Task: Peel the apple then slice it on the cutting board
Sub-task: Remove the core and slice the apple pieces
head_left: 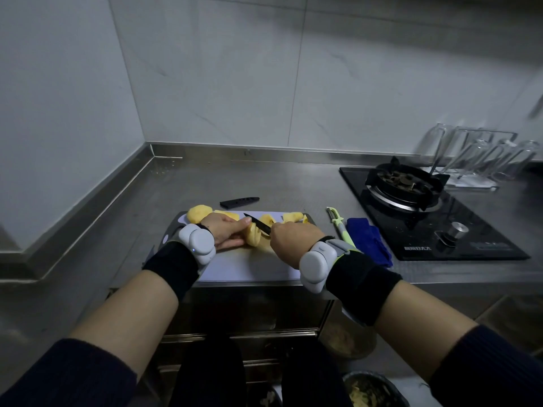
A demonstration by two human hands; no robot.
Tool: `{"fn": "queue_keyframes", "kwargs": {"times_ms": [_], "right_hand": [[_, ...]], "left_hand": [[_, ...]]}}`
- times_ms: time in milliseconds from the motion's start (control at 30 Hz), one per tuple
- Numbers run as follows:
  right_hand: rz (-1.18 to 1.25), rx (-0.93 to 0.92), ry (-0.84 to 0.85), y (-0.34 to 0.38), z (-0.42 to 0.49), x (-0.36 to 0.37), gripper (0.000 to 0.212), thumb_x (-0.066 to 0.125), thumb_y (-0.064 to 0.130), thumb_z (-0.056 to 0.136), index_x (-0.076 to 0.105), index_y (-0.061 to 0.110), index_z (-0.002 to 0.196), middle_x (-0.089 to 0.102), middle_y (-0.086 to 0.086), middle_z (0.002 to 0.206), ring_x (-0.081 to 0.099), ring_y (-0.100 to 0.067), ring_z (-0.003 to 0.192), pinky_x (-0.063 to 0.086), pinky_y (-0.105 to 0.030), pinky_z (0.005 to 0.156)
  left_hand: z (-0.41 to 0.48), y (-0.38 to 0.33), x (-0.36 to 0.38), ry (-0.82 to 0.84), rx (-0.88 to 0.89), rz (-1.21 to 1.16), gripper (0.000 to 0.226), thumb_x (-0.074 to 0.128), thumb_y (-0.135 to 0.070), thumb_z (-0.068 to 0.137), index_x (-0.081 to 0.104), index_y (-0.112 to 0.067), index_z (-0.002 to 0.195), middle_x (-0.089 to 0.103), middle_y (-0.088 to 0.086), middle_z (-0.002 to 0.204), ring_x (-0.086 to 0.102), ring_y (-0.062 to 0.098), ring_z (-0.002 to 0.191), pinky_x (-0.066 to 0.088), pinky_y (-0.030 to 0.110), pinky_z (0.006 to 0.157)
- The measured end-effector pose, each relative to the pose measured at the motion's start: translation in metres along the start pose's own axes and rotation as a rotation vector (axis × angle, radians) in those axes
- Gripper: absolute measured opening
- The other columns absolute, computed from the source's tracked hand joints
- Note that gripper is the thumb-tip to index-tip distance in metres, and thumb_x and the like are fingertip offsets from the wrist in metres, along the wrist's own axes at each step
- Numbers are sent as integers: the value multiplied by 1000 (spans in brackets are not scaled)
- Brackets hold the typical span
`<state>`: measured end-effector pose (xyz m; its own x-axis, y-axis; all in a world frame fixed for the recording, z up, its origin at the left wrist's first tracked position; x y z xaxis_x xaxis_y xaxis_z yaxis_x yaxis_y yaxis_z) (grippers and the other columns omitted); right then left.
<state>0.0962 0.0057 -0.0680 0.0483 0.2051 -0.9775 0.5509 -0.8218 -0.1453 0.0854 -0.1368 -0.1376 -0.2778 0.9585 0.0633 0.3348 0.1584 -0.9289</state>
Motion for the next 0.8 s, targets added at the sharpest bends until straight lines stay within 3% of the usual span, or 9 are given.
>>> {"fn": "queue_keyframes", "kwargs": {"times_ms": [133, 400, 533, 667, 800], "right_hand": [[-22, 8, 19, 1, 1, 4, 22, 40, 8, 96, 52, 3, 114, 62, -15, 110, 61, -33, 97, 43, -36, 72], [-72, 7, 50, 1, 1, 9, 23, 43, 6, 96, 57, 2, 114, 63, -15, 112, 62, -31, 100, 41, -35, 71], [-85, 17, 27, 6, 4, 10, 21, 43, 10, 97, 58, 6, 111, 64, -10, 109, 62, -28, 98, 41, -33, 69], [-80, 35, 10, 4, 7, 13, 21, 43, 12, 97, 57, 7, 111, 64, -8, 107, 63, -27, 95, 43, -34, 69], [-21, 20, 57, 6, 15, 27, 15, 48, 14, 97, 61, 6, 96, 65, -11, 108, 63, -29, 99, 46, -39, 74]], "left_hand": [[0, 0, 0, -3, -4, 21, 22, 73, -21, 85, 57, -6, 81, 65, 12, 96, 64, 21, 97, 60, 27, 71], [0, 1, 1, -4, -7, 26, 23, 72, -22, 85, 55, -7, 80, 63, 14, 98, 63, 22, 99, 56, 35, 87], [-2, 0, 2, -3, -19, 23, 22, 71, -21, 86, 55, -6, 81, 62, 12, 94, 63, 19, 91, 57, 32, 82], [-3, 1, 0, -21, -21, 31, 23, 72, -20, 86, 54, -7, 80, 61, 11, 91, 61, 18, 88, 54, 34, 86], [-2, 0, 0, -6, -37, 39, 22, 72, -21, 85, 56, -7, 82, 64, 12, 97, 63, 20, 93, 55, 34, 85]]}}
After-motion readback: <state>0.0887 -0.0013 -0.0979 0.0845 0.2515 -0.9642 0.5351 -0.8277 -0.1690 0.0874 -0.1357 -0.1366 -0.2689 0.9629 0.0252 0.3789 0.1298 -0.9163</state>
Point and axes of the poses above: each hand's wrist, its own z-axis towards the middle knuckle, its own x-axis out of the palm, y = z × x, the point moved 10 cm from there along z, towards the middle knuckle
